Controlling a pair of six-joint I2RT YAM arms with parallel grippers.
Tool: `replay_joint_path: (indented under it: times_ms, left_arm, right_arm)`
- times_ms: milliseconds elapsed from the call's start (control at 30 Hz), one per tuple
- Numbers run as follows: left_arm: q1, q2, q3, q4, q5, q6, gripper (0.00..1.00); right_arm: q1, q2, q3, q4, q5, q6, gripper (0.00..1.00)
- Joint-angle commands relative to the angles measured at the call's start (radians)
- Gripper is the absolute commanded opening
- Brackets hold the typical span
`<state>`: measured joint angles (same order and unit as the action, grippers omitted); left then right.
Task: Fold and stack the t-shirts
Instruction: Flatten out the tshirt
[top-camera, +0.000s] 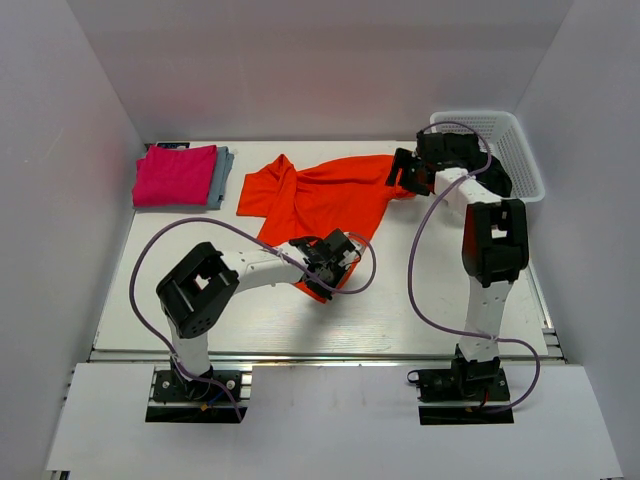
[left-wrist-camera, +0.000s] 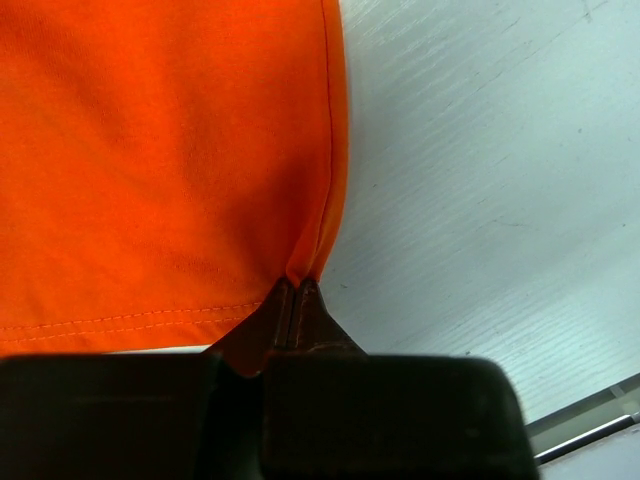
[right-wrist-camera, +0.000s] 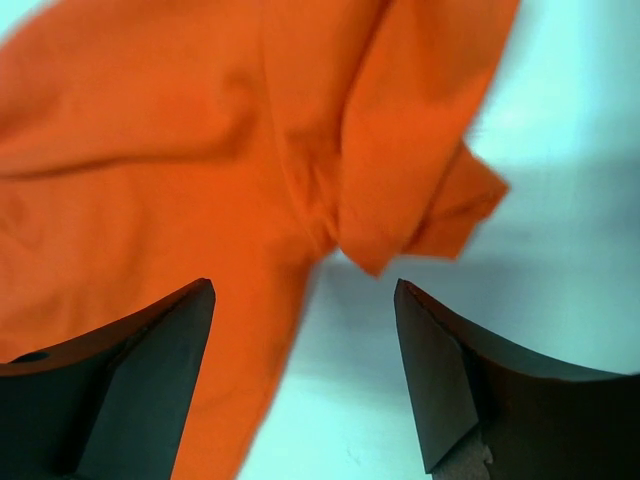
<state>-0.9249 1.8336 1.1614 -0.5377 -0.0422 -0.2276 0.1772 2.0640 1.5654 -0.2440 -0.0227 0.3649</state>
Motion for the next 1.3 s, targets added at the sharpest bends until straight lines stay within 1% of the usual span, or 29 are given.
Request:
replay_joint_path:
  times_ms: [0,100,267,300,433,500,567,767,867,900,967,1033,1100,1133,1200,1233,1267]
  left_arm:
    - [-0.003,-0.042,-0.017,-0.013,-0.036,-0.010,0.00]
    - [-0.003,-0.042,-0.017,-0.022,-0.050,-0.019,0.00]
    - [-0.003,-0.062,-0.035,-0.022,-0.059,-0.029,0.00]
    - [-0.003,-0.062,-0.035,-0.022,-0.059,-0.038,0.00]
    - [-0.003,-0.062,-0.035,-0.013,-0.059,-0.038,0.00]
    - [-0.003,-0.062,-0.035,-0.013,-0.059,-0.038,0.00]
    - [-0.003,-0.062,-0.035,-0.013,-0.059,-0.038,0.00]
    - [-0.003,-0.053,-0.023,-0.022,-0.050,-0.038,0.00]
    - [-0.003,-0.053,-0.023,-0.031,-0.050,-0.038,0.00]
    - [-0.003,-0.053,-0.023,-0.031,-0.041,-0.038,0.00]
    - [-0.003,-0.053,-0.023,-0.031,-0.041,-0.038,0.00]
    - [-0.003,-0.053,-0.014,-0.031,-0.041,-0.038,0.00]
    - [0.006,-0.042,-0.014,-0.031,-0.041,-0.038,0.00]
    - [0.006,-0.042,-0.014,-0.031,-0.041,-0.038,0.00]
    - [0.006,-0.051,-0.014,-0.031,-0.041,-0.038,0.00]
    - [0.006,-0.051,-0.014,-0.031,-0.041,-0.038,0.00]
    - [0.015,-0.051,-0.014,-0.031,-0.041,-0.038,0.00]
  right_arm:
    - [-0.004,0.045,0.093,0.012,-0.016,0.017,0.77]
    - [-0.004,0.074,0.117,0.000,-0.011,0.031,0.76]
    - [-0.001,0.073,0.104,-0.015,0.018,0.039,0.76]
    - [-0.004,0.073,0.099,-0.015,0.048,0.039,0.76]
    - [0.001,0.084,0.093,-0.023,0.082,0.045,0.76]
    - [-0.001,0.090,0.096,-0.009,0.086,0.048,0.75]
    - [0.002,0.107,0.114,-0.006,0.084,0.051,0.70]
    - [0.001,0.156,0.159,-0.035,0.093,0.063,0.70]
    - [0.005,0.160,0.151,-0.031,0.106,0.063,0.69]
    - [0.004,0.159,0.150,-0.025,0.106,0.066,0.64]
    - [0.005,0.159,0.148,-0.009,0.092,0.066,0.60]
    - [0.005,0.162,0.147,0.003,0.090,0.066,0.48]
    - [0.005,0.160,0.148,0.000,0.083,0.075,0.38]
    - [0.008,0.154,0.148,0.000,0.084,0.075,0.27]
    - [0.005,0.139,0.148,-0.018,0.087,0.075,0.20]
    - [0.004,0.134,0.145,-0.018,0.090,0.075,0.13]
    - [0.005,0.128,0.142,-0.032,0.095,0.074,0.09]
